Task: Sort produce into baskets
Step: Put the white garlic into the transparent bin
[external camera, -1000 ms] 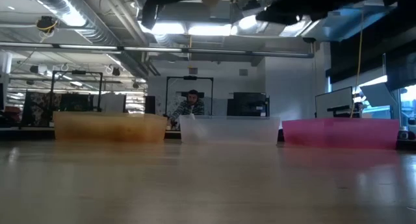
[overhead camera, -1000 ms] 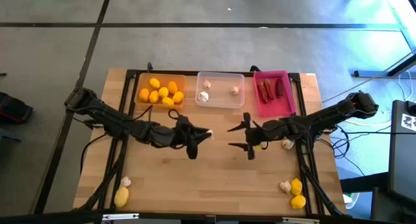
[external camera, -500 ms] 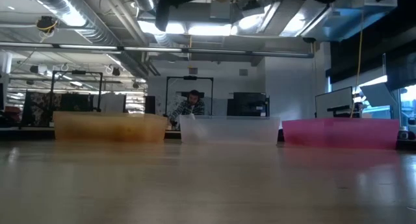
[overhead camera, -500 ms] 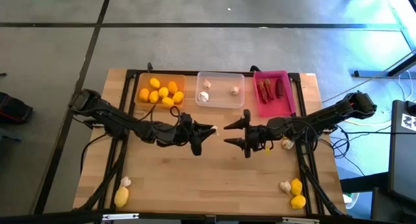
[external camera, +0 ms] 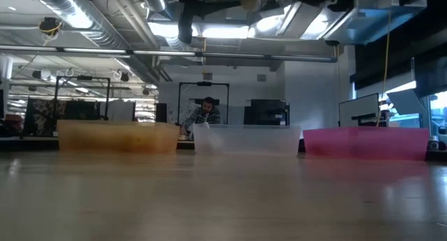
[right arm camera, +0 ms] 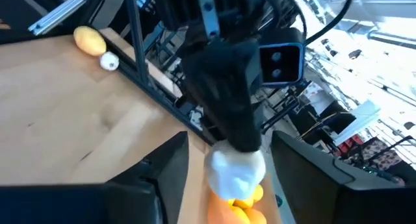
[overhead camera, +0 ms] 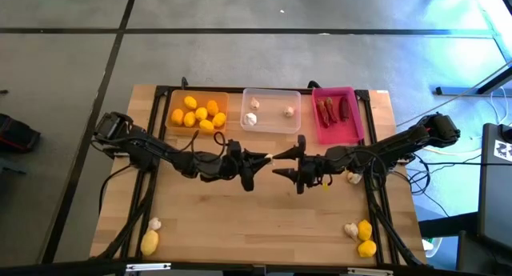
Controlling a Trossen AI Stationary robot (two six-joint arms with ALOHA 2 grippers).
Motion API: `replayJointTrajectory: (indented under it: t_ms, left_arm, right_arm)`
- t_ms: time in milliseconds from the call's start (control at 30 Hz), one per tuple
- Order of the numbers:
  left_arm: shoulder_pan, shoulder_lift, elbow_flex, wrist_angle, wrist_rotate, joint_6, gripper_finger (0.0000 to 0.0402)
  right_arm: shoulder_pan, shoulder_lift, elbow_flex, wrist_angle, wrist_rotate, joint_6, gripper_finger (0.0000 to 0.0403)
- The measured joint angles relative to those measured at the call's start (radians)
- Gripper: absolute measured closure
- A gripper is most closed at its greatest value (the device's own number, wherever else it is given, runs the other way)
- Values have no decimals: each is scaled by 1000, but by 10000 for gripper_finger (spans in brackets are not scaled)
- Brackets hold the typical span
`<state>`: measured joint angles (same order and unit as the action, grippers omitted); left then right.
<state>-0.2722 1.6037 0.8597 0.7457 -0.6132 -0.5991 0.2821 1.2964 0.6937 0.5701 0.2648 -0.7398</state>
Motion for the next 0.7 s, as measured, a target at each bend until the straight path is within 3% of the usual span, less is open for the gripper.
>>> replayJointTrajectory:
  t_ms: [367,700]
  left_arm:
    - [-1,0,0,0,0,-1,313]
    - [-1,0,0,0,0,-2,313]
  right_arm:
    - [-1,0,0,-21,13,0,283]
    - [-1,0,0,-29,13,0,311]
